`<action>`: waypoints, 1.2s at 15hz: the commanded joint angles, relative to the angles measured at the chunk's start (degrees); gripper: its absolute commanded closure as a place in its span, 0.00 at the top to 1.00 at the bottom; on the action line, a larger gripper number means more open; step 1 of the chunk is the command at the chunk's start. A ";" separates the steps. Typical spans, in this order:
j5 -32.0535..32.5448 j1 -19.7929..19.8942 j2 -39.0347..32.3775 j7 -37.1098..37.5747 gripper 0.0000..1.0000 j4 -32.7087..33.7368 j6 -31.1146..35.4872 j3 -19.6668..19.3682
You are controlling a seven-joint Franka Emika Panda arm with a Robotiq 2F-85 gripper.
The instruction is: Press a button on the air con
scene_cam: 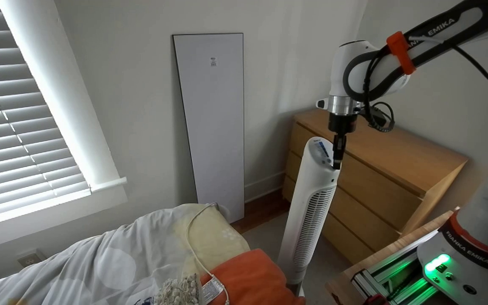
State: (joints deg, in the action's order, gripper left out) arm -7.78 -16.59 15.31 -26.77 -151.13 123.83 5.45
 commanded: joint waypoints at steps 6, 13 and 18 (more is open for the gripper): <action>-0.60 1.29 4.58 0.97 0.00 0.36 -7.19 -0.32; -2.28 1.84 15.38 1.30 0.33 1.06 -17.71 -2.31; -3.51 1.65 24.76 7.36 0.69 -0.35 -14.57 -1.82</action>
State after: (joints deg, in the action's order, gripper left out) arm -9.30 -14.74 33.35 -21.92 -149.15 108.04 3.41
